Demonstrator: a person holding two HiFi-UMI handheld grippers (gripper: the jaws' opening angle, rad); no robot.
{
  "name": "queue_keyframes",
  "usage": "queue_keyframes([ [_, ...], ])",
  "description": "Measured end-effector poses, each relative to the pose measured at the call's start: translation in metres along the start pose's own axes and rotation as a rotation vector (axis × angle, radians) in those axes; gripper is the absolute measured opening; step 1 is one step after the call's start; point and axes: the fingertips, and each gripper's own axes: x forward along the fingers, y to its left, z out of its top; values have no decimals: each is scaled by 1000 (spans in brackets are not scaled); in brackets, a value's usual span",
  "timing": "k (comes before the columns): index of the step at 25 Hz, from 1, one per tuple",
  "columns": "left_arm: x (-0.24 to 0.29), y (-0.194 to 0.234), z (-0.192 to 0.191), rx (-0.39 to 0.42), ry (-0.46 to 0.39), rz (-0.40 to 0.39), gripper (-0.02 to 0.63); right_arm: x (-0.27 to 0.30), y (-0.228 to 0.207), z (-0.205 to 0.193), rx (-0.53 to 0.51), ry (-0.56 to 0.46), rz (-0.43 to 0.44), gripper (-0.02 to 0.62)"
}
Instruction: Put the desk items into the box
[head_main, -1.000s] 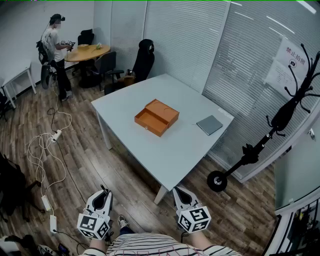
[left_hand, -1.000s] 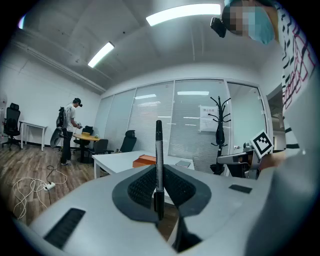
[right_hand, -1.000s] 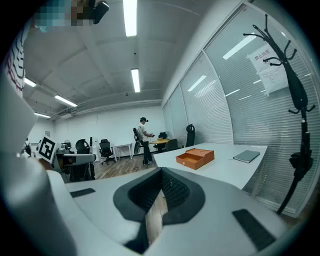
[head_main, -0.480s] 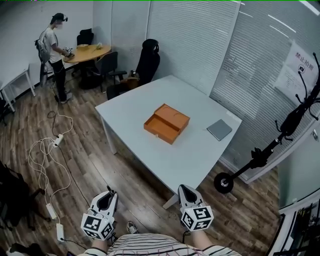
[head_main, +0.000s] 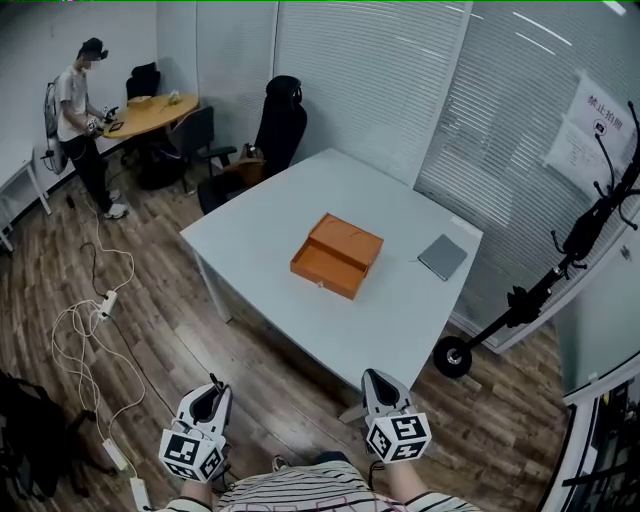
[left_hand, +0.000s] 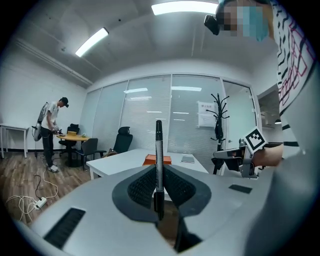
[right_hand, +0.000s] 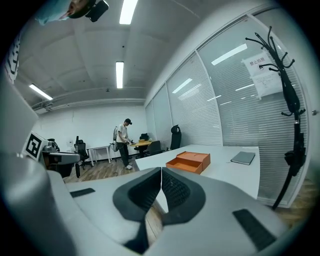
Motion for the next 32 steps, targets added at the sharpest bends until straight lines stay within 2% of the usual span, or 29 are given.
queue_keyframes([
  [7,35,24,-5,-15,9,-40,60,27,-5,-1,20,13,-41,26],
  [11,66,36,-5,-32,25,-41,60,59,-19,3,28,31,-38,26],
  [20,149,72,24,1,25,-71,60,140,-35,23,16,29,-19,26],
  [32,258,75,43,31,31,-183,60,197,-91,37,50,36,-85,26],
])
